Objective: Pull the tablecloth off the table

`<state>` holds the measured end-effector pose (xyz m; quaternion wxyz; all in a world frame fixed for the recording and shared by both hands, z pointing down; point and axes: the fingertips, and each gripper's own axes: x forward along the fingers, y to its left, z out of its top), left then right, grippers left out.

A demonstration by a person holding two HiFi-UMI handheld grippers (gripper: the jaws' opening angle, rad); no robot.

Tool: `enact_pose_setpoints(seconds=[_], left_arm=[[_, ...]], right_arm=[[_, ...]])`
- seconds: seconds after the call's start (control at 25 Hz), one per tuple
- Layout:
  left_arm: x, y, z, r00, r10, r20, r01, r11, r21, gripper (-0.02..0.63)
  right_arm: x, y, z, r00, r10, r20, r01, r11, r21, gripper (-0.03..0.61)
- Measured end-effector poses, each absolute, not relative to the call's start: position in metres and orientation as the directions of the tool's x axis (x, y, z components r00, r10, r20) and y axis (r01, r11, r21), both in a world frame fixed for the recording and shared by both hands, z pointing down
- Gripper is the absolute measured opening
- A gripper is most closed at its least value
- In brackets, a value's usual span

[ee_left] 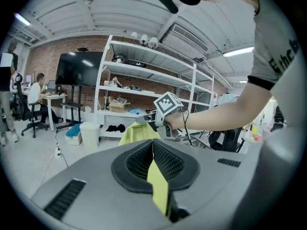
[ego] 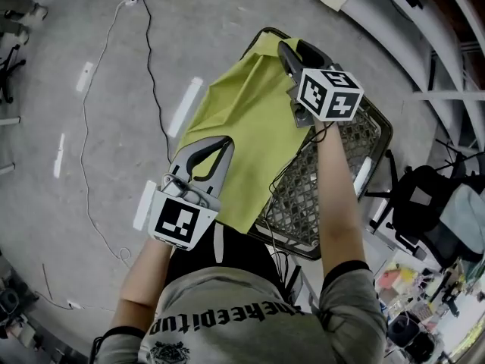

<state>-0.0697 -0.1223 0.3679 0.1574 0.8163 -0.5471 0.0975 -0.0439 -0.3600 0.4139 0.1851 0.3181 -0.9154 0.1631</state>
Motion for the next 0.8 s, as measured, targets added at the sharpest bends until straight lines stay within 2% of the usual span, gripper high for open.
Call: enact_pose_setpoints(seconds=[0.08,0.16,0.48,0.64,0.72,0.8], left_arm=[[-0.068,-0.121,0.366,0.385,-0.862,0.329,-0.923,-0.356,0.148,0.015],[-0.065,-0.121,0.365,0.389,-0.862,0.324,-0.921,-0.360,0.147,0.015],[-0.061,-0.117,0.362,0.390,-0.865,0.314,-0.921,-0.363,0.144,0.015],[-0.063,-0.114,0.360,0.383,-0.869,0.312,-0.924,-0.356,0.141,0.015],[-0.065,-0.112,0.359,0.377,-0.873,0.310,-0.926,-0.351,0.139,0.015],[-0.066,-0.110,0.358,0.372,-0.875,0.311,-0.928,-0.347,0.134,0.015]], right_arm=[[-0.046,-0.357,0.410,-0.742,-0.512,0.432,-0.628,0.758,-0.180,0.171],[-0.049,-0.353,0.412,-0.753,-0.480,0.451,-0.603,0.777,-0.181,0.229],[-0.044,-0.331,0.421,-0.749,-0.421,0.511,-0.574,0.798,-0.185,0.229],[-0.043,-0.335,0.396,-0.789,-0.472,0.393,-0.581,0.781,-0.229,0.229],[-0.045,-0.337,0.387,-0.791,-0.481,0.378,-0.583,0.781,-0.223,0.229],[-0.043,-0.335,0.386,-0.781,-0.491,0.387,-0.589,0.786,-0.191,0.184]])
